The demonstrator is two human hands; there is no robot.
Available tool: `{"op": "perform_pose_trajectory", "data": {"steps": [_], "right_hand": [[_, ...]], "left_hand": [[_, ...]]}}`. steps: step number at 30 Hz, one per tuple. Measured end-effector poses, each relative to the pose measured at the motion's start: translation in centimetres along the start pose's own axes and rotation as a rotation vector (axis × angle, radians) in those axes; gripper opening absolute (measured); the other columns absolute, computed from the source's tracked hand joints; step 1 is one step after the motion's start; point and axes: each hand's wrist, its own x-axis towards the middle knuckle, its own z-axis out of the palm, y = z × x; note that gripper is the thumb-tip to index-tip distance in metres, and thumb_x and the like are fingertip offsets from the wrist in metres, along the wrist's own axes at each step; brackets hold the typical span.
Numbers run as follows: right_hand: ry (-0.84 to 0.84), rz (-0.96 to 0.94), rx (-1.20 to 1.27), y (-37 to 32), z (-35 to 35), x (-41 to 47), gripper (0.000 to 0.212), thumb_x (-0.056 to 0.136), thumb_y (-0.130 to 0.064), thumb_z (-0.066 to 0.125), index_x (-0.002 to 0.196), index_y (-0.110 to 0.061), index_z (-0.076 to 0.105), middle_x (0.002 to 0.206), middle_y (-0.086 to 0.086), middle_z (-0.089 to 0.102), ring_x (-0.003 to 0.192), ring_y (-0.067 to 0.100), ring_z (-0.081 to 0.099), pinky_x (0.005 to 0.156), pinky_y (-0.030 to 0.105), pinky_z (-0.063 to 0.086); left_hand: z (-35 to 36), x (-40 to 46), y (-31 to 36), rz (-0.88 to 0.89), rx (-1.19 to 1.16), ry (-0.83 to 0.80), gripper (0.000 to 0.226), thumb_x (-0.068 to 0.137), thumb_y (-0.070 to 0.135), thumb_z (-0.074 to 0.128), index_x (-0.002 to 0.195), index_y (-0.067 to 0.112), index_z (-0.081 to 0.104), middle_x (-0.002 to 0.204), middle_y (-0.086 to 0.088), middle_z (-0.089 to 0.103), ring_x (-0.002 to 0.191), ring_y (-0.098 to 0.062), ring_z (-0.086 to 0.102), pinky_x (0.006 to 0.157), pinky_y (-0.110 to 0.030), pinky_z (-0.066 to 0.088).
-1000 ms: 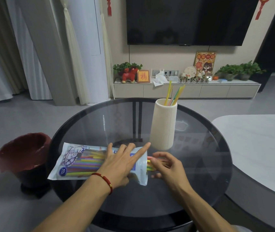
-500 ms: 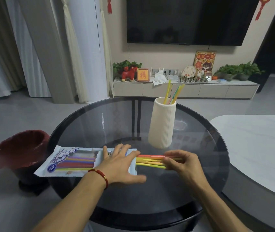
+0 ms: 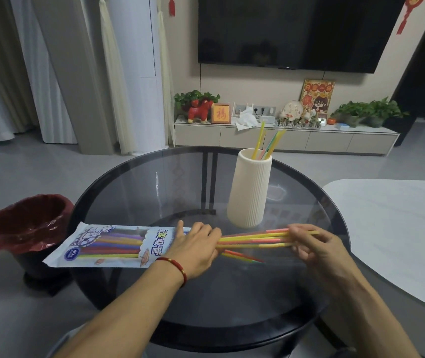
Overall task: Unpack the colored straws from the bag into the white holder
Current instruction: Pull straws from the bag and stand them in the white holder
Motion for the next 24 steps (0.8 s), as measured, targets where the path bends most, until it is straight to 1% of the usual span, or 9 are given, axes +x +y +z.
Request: {"op": "perform_pose_trajectory", "data": {"steps": [2, 4, 6, 8, 11, 14, 19, 22, 24], "right_hand": [[0.012, 0.054, 0.161, 0.1, 0.7, -0.1, 0.03, 0.076, -0.031, 0.076, 0.094, -0.007, 0.073, 0.086, 0.005, 0.073, 0.075, 0.012, 0.077, 0.073, 0.024, 0.059], [-0.083, 0.084, 0.289, 0.8, 2.0, -0.1, 0.062, 0.071, -0.059, 0.078, 0.109, -0.011, 0.07, 0.096, 0.002, 0.072, 0.085, 0.011, 0.075, 0.081, 0.029, 0.05], [-0.186, 0.056, 0.264, 1.8, 3.7, -0.4, 0.094, 0.054, -0.073, 0.087, 0.124, -0.013, 0.068, 0.092, 0.002, 0.069, 0.079, 0.014, 0.067, 0.069, 0.029, 0.046], [-0.189, -0.026, -0.004, 3.3, 5.6, -0.7, 0.078, 0.058, -0.068, 0.09, 0.117, -0.02, 0.073, 0.074, 0.003, 0.065, 0.061, 0.015, 0.056, 0.053, 0.026, 0.046], [-0.106, -0.153, -0.382, 4.7, 7.9, -0.9, 0.012, 0.091, -0.035, 0.078, 0.091, -0.023, 0.08, 0.066, 0.004, 0.074, 0.057, 0.016, 0.066, 0.056, 0.028, 0.057], [0.007, -0.278, -0.585, 2.4, 8.0, 0.1, 0.022, 0.095, -0.009, 0.068, 0.075, -0.012, 0.078, 0.06, 0.014, 0.074, 0.052, 0.024, 0.072, 0.053, 0.029, 0.059], [-0.099, -0.484, -0.976, -7.1, 5.6, 1.9, 0.021, 0.099, -0.022, 0.066, 0.081, -0.021, 0.077, 0.062, -0.003, 0.075, 0.048, 0.013, 0.071, 0.05, 0.016, 0.055], [-0.117, -0.502, -1.224, -9.0, 5.0, 3.8, 0.023, 0.098, -0.027, 0.067, 0.077, -0.023, 0.073, 0.062, -0.006, 0.074, 0.049, 0.012, 0.071, 0.049, 0.02, 0.058], [-0.132, -0.415, -1.301, -7.4, 5.0, 4.8, 0.023, 0.097, -0.022, 0.068, 0.076, -0.016, 0.075, 0.06, 0.0, 0.073, 0.049, 0.014, 0.072, 0.051, 0.024, 0.062]], "left_hand": [[0.0, 0.0, 0.3, 0.015, -0.034, 0.02, 0.002, 0.103, 0.025, 0.037, 0.103, 0.027, 0.037, 0.118, 0.001, 0.052, 0.124, -0.023, 0.038, 0.115, -0.065, 0.017], [-0.1, 0.0, 0.5, 0.014, -0.072, 0.025, 0.006, 0.103, 0.024, 0.035, 0.099, 0.029, 0.035, 0.115, 0.002, 0.055, 0.121, -0.023, 0.039, 0.114, -0.063, 0.019], [-0.1, 0.0, 0.6, 0.01, -0.119, 0.022, 0.009, 0.103, 0.024, 0.034, 0.097, 0.03, 0.036, 0.111, 0.004, 0.056, 0.118, -0.022, 0.04, 0.114, -0.062, 0.019], [-0.1, 0.0, 0.9, 0.014, -0.133, 0.029, 0.008, 0.102, 0.023, 0.033, 0.097, 0.029, 0.037, 0.109, 0.004, 0.058, 0.118, -0.022, 0.041, 0.114, -0.062, 0.018], [0.4, -0.2, 1.4, 0.035, -0.155, 0.032, 0.014, 0.101, 0.025, 0.036, 0.111, 0.026, 0.045, 0.113, 0.002, 0.06, 0.123, -0.021, 0.041, 0.116, -0.06, 0.015], [0.6, -0.5, 1.3, 0.016, -0.184, 0.027, 0.009, 0.101, 0.034, 0.041, 0.105, 0.027, 0.044, 0.111, 0.004, 0.059, 0.118, -0.022, 0.043, 0.112, -0.056, 0.024], [0.9, -0.4, 0.8, -0.02, -0.152, 0.038, 0.015, 0.103, 0.029, 0.036, 0.113, 0.029, 0.049, 0.115, 0.005, 0.057, 0.117, -0.021, 0.044, 0.105, -0.05, 0.031], [1.1, -0.2, 0.8, -0.021, -0.173, 0.035, 0.024, 0.102, 0.029, 0.037, 0.124, 0.032, 0.046, 0.119, 0.004, 0.057, 0.119, -0.021, 0.044, 0.106, -0.051, 0.031], [1.1, -0.2, 0.8, -0.013, -0.156, 0.035, 0.033, 0.1, 0.032, 0.04, 0.133, 0.032, 0.042, 0.124, 0.002, 0.055, 0.122, -0.022, 0.043, 0.108, -0.051, 0.03]]}}
